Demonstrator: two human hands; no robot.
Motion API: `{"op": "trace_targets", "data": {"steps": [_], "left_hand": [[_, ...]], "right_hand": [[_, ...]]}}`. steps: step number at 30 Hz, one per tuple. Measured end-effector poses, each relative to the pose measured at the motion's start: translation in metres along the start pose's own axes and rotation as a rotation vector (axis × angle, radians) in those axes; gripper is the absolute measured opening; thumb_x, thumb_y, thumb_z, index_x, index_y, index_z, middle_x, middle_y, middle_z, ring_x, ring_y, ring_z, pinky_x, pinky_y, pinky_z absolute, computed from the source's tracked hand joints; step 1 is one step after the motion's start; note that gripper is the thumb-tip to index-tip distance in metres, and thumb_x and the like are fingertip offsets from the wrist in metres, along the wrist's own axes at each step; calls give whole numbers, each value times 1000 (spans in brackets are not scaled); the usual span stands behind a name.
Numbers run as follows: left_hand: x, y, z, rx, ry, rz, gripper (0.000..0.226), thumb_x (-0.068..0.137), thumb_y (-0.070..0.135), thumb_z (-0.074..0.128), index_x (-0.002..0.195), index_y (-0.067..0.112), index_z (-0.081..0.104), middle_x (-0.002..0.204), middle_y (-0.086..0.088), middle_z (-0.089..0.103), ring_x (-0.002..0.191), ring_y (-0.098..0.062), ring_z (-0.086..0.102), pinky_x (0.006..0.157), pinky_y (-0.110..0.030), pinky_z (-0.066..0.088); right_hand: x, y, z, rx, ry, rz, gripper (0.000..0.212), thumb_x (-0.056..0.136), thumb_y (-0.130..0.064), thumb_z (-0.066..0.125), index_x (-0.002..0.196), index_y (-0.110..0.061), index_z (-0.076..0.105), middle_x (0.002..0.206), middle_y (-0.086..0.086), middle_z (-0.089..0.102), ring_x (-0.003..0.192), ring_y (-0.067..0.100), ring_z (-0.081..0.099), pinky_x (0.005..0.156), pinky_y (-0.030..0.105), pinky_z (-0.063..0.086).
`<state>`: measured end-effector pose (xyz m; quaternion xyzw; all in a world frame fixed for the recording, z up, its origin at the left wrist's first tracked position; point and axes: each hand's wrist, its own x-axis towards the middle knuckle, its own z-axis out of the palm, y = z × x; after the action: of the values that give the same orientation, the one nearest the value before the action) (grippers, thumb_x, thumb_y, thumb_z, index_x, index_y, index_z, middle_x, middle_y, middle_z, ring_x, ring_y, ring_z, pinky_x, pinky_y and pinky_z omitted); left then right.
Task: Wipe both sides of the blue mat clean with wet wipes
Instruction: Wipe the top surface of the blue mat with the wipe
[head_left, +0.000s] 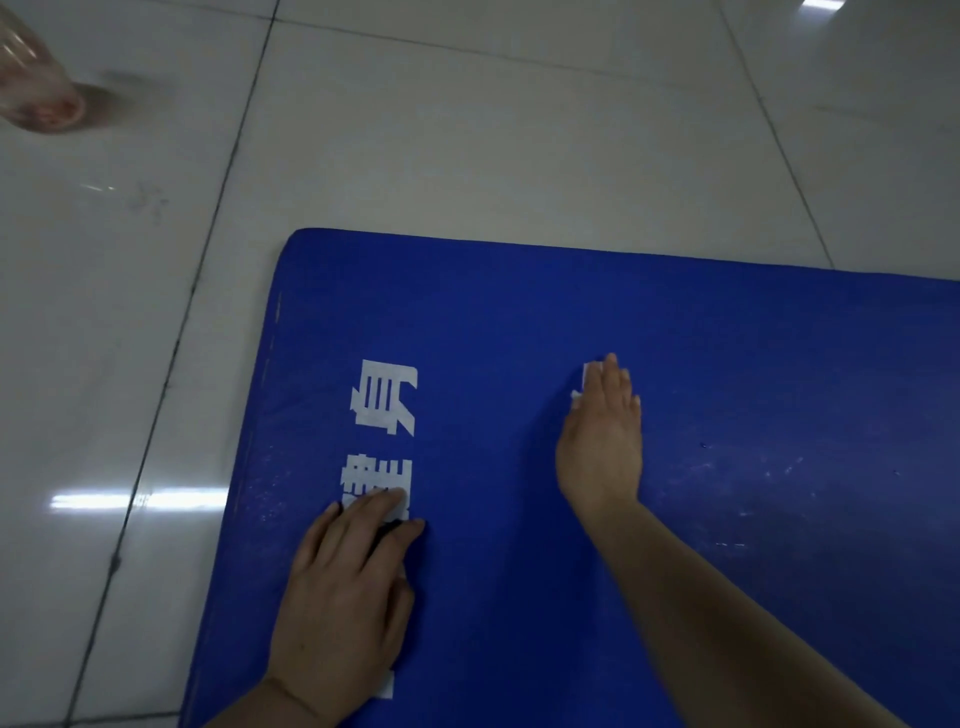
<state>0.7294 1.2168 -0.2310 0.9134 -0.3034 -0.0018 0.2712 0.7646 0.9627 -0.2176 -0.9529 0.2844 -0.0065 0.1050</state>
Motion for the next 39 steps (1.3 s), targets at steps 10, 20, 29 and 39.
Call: {"op": "trace_targets", "data": {"steps": [10, 20, 29, 39], "left_hand": [[2, 2, -2, 0, -11, -5, 40, 80, 20, 42, 118, 19, 55, 132, -8, 54, 124, -22, 47, 114, -39, 22], [9, 5, -3, 11, 32, -20, 33, 78, 20, 43, 106, 19, 61, 119, -4, 58, 108, -24, 55, 99, -43, 38], [92, -11, 3, 167, -59, -88, 46, 84, 24, 35, 118, 12, 64, 134, -10, 51, 121, -24, 49, 110, -49, 29], [94, -14, 2, 155, -91, -98, 47, 79, 26, 39, 117, 15, 65, 133, -10, 55, 123, -22, 46, 110, -45, 25]], "right_hand": [[-29, -55, 22, 19, -20, -399, 65, 74, -2, 74, 134, -1, 50, 143, 16, 45, 132, 31, 44, 108, 44, 31], [4, -2, 5, 54, 25, -27, 48, 104, -20, 20, 150, -7, 20, 160, 6, 9, 147, 21, 4, 119, 32, 0], [1, 3, 9, 136, 68, -52, 45, 105, -19, 25, 149, -11, 23, 159, 2, 12, 146, 16, 7, 118, 32, 1], [4, -74, 23, -14, -123, -652, 82, 70, -7, 76, 142, -2, 37, 149, 14, 36, 137, 27, 36, 111, 41, 25]]}}
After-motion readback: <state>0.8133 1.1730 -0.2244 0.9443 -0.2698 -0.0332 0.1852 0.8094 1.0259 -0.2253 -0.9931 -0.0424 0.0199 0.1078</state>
